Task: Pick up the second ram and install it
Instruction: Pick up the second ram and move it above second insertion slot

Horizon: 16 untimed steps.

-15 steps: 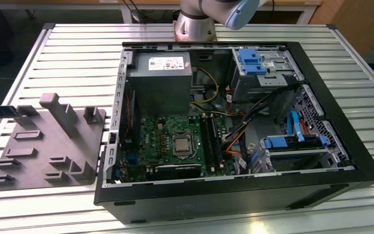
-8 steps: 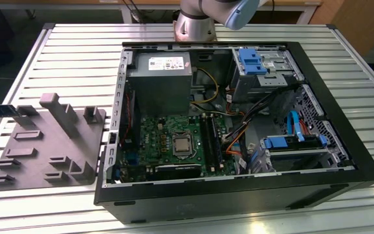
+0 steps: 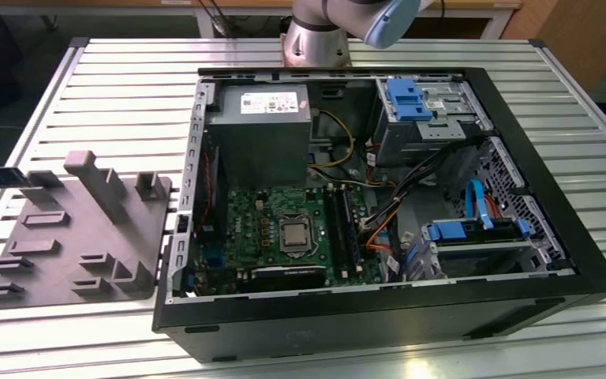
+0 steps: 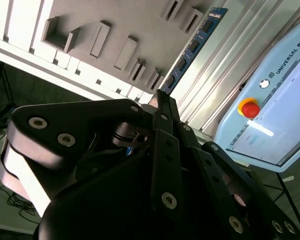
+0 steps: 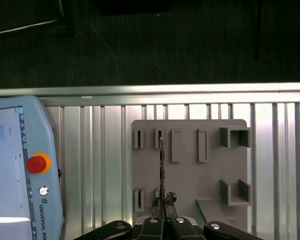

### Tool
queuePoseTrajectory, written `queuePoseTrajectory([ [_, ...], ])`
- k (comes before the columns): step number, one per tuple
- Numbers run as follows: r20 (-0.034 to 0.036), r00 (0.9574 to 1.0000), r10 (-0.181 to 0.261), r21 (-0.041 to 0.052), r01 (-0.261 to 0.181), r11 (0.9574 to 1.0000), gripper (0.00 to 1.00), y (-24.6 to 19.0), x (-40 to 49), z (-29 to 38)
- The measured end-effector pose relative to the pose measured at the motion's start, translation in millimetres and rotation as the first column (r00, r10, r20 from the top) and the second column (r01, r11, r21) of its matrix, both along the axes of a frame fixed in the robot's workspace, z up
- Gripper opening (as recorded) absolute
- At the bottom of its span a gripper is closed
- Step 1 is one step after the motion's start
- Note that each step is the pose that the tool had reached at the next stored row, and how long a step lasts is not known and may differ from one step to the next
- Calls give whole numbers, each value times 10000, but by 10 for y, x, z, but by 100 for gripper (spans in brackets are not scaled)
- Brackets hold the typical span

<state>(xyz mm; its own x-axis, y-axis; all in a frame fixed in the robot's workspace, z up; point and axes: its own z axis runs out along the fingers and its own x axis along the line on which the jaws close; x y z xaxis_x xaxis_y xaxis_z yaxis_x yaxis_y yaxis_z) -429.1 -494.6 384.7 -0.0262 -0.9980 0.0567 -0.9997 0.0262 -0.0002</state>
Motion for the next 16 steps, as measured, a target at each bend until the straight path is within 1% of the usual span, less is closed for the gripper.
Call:
queuePoseTrajectory([
  [9, 0, 10000, 0, 0, 0, 10000, 12, 0, 0, 61],
  [16, 0, 10000, 0, 1, 0, 10000, 12, 0, 0, 139],
])
